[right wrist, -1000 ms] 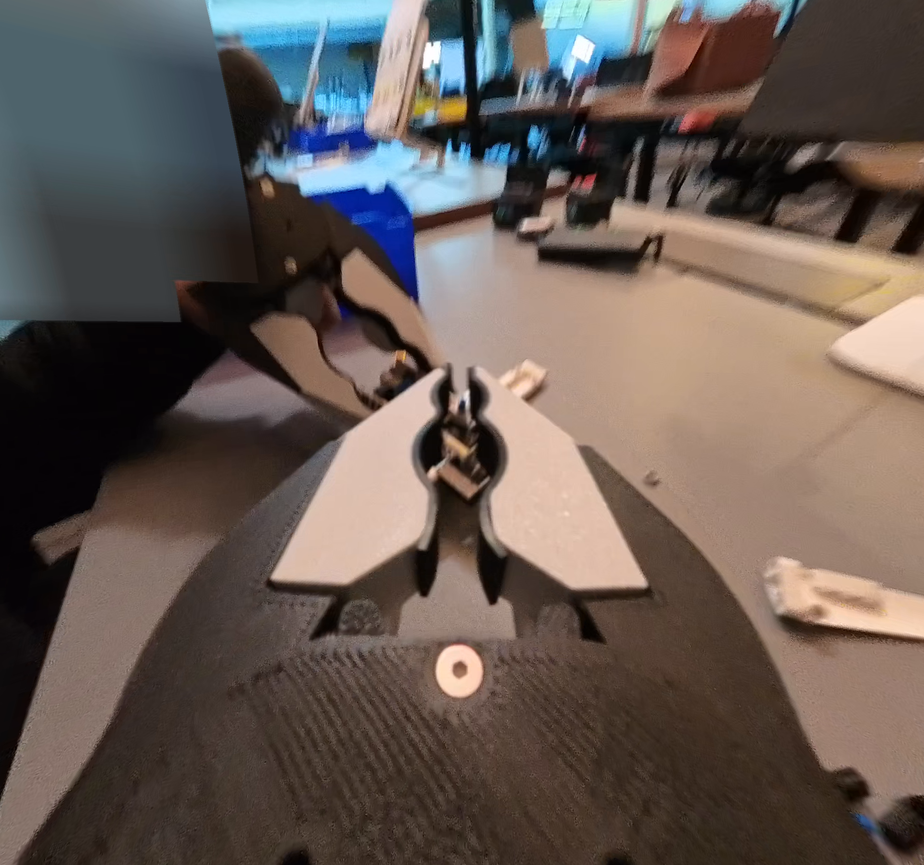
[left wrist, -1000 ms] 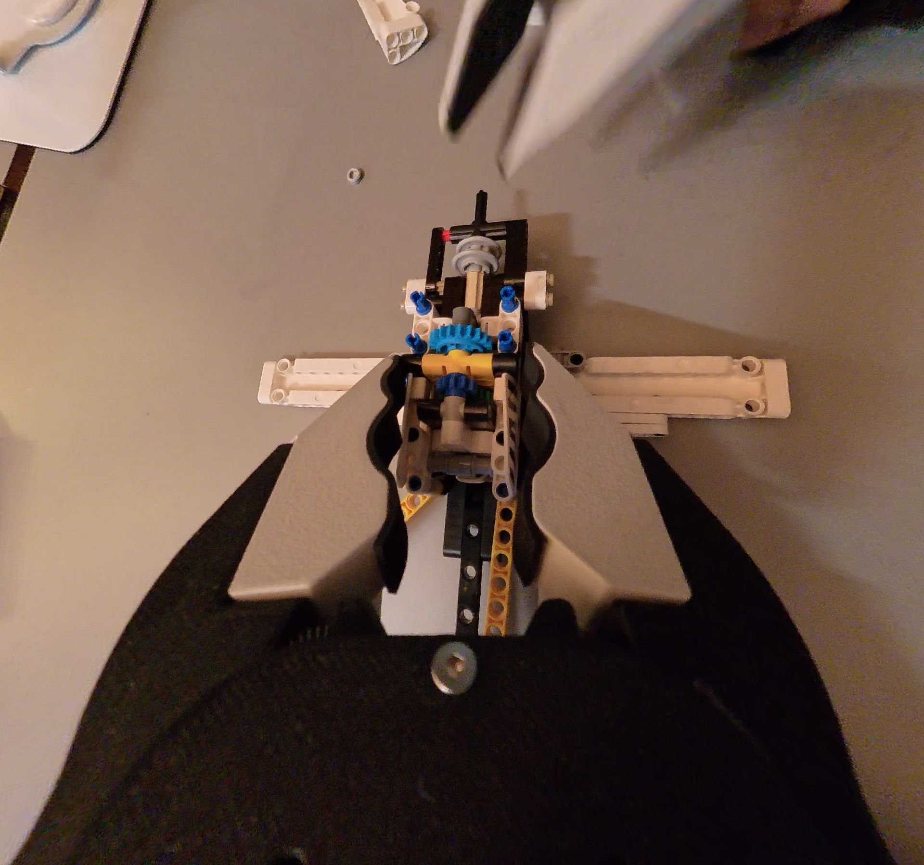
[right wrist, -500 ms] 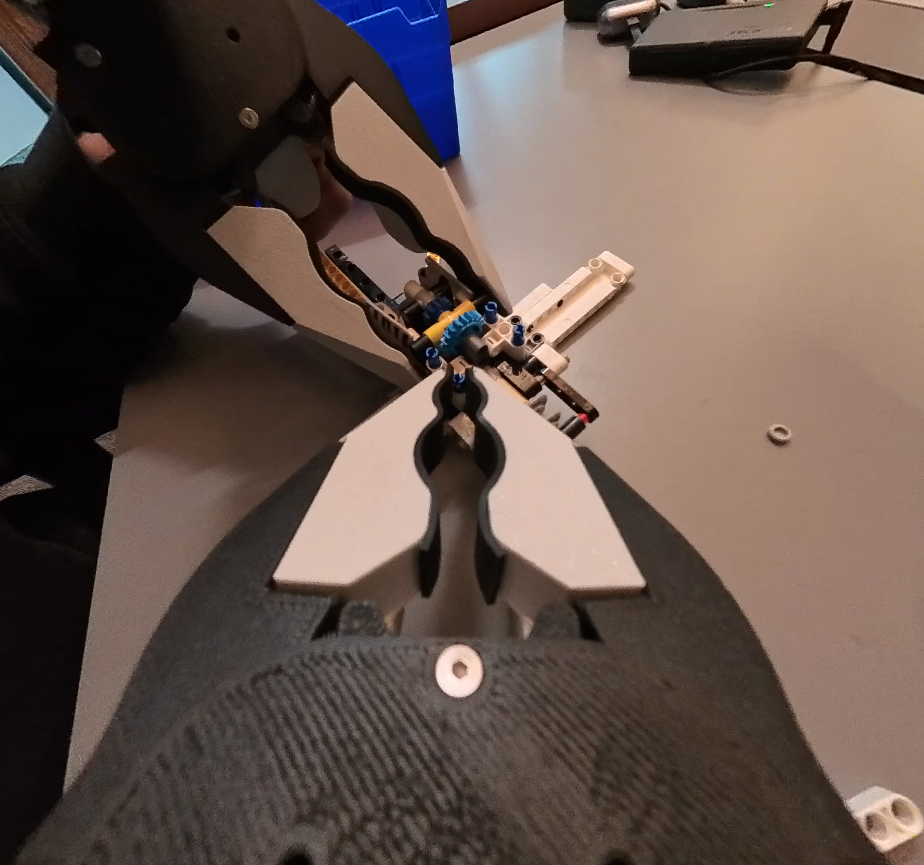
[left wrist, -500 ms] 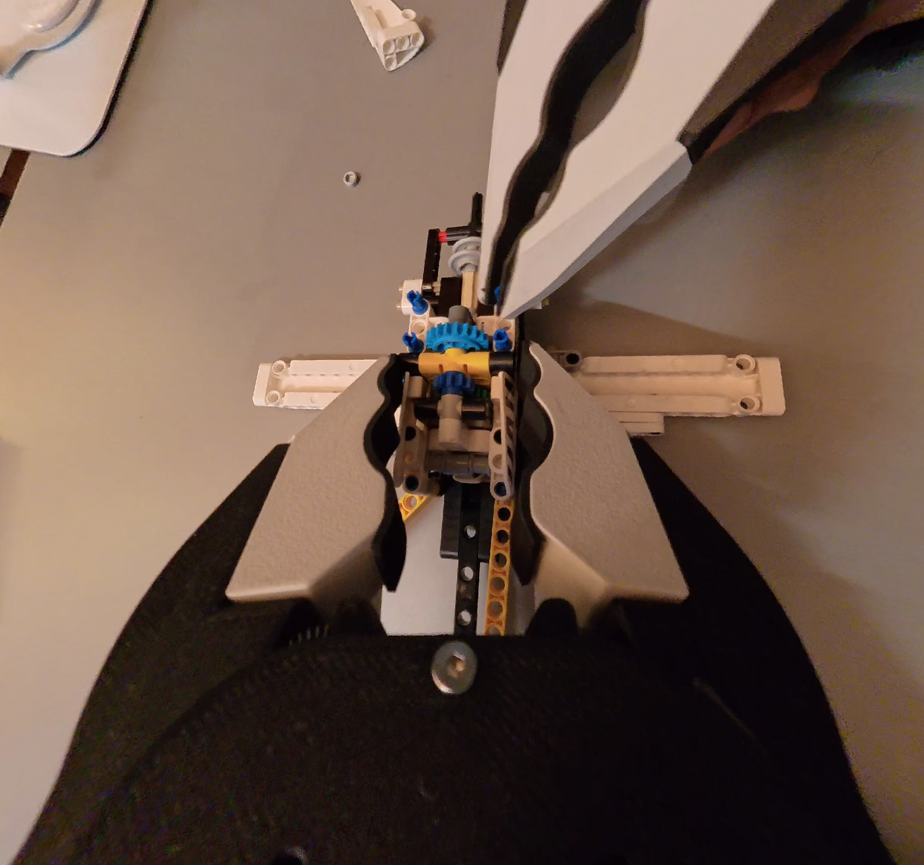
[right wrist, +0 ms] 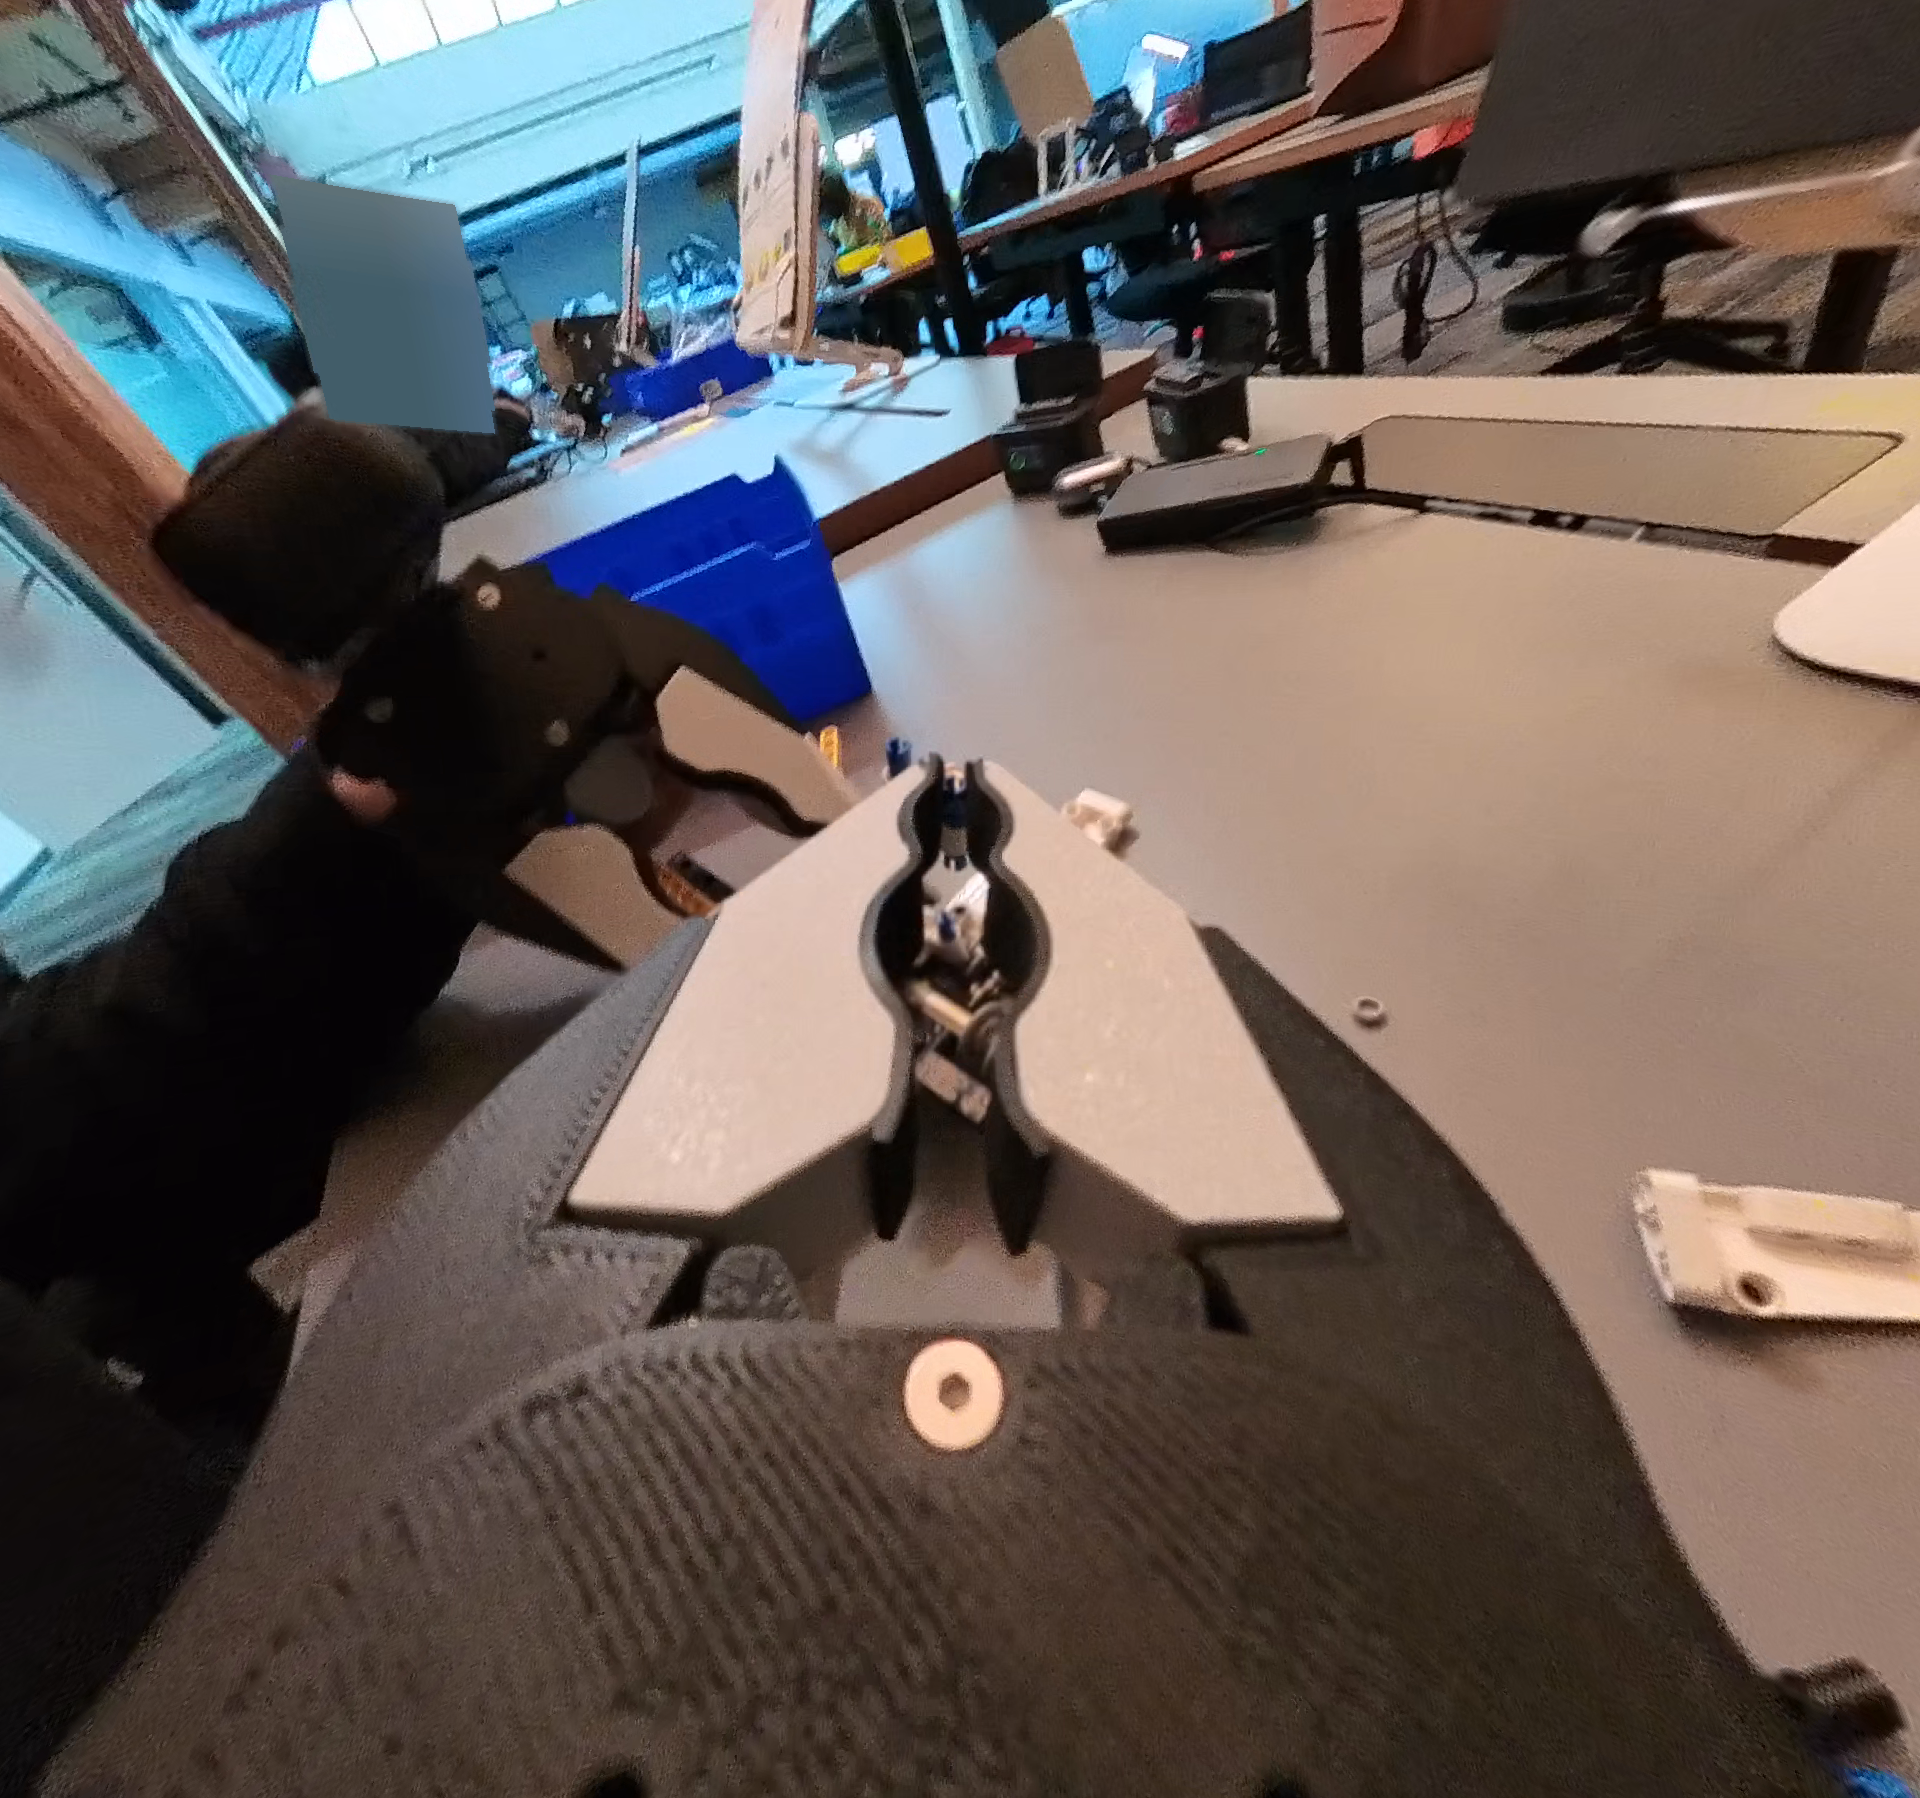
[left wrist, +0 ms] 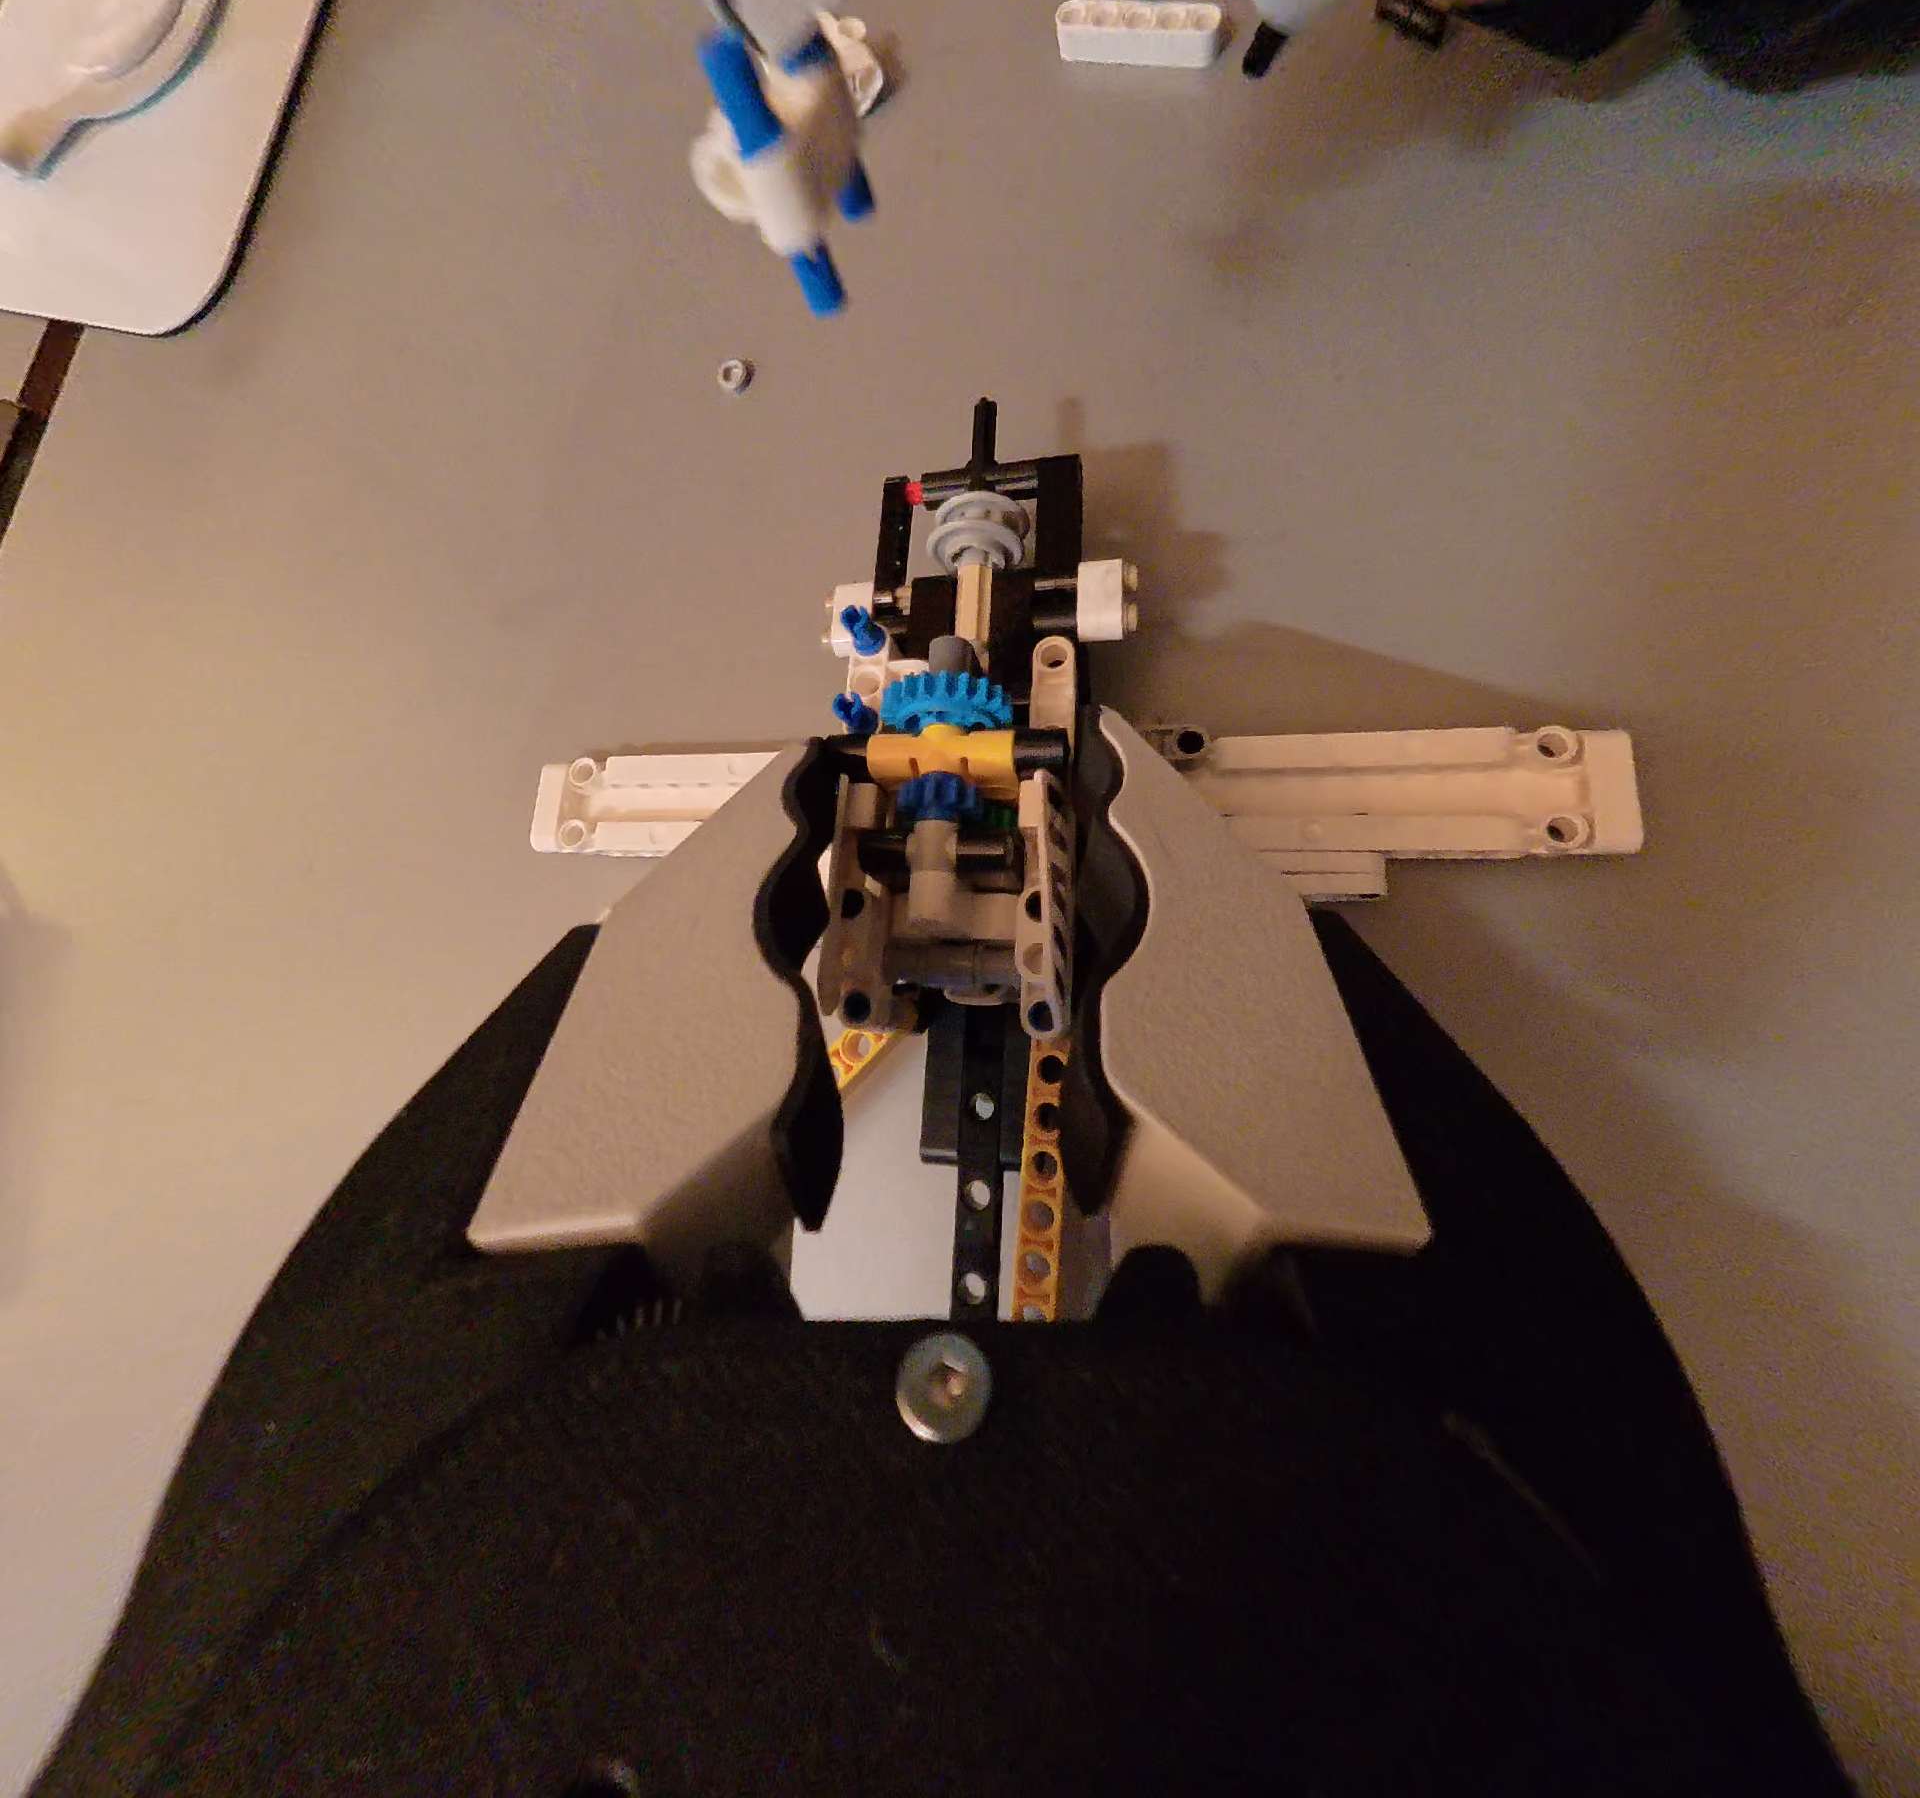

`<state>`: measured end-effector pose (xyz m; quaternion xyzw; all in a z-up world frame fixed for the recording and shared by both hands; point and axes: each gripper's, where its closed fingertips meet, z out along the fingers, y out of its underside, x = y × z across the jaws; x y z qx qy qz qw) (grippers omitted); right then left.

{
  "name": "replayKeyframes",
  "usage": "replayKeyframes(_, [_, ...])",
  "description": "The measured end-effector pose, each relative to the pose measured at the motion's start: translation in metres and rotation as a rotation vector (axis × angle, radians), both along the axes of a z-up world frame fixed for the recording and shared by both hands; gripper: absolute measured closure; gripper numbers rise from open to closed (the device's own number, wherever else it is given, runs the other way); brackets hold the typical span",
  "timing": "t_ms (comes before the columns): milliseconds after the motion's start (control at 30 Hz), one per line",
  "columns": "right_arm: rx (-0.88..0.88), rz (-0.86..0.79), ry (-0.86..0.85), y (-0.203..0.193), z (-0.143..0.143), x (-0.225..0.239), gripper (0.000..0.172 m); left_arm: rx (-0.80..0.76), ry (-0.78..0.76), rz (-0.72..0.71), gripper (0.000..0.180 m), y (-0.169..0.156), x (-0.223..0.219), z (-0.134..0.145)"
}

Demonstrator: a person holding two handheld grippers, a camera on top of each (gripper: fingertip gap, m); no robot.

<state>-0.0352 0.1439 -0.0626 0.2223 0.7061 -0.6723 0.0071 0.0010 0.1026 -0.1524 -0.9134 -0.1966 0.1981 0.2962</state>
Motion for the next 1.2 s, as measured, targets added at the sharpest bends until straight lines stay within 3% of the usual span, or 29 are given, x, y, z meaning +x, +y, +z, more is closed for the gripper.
replayKeyframes(100, [-0.026,0.030,-0.057,0.000,-0.011,0.008,0.170,0.009,-0.007,0.004,0.133,0.000,0.000,0.000])
replayKeyframes(267, [-0.180,0.068,-0.160,0.007,0.002,0.007,0.170,0.023,-0.008,-0.006,0.131,0.001,0.001,0.002])
replayKeyframes(333, [-0.200,0.089,-0.189,0.006,0.001,0.008,0.170,-0.002,0.012,0.008,0.117,-0.002,0.000,0.005])
replayKeyframes(400, [-0.237,0.119,-0.223,0.006,0.003,0.010,0.170,0.021,0.041,0.015,0.113,-0.001,0.001,0.015])
replayKeyframes(633, [-0.149,0.116,-0.130,-0.001,-0.003,0.017,0.170,0.427,0.120,-0.043,0.134,0.032,0.007,0.078])
replayKeyframes(800, [-0.120,0.136,-0.087,-0.009,-0.003,0.027,0.170,0.401,0.150,0.046,0.151,0.035,-0.006,0.068])
replayKeyframes(967, [-0.129,0.153,-0.086,-0.013,-0.001,0.031,0.170,0.508,0.105,0.046,0.165,0.045,-0.005,0.072])
replayKeyframes(1200, [-0.175,0.159,-0.102,-0.011,0.005,0.033,0.171,0.557,0.055,0.040,0.164,0.048,-0.001,0.075])
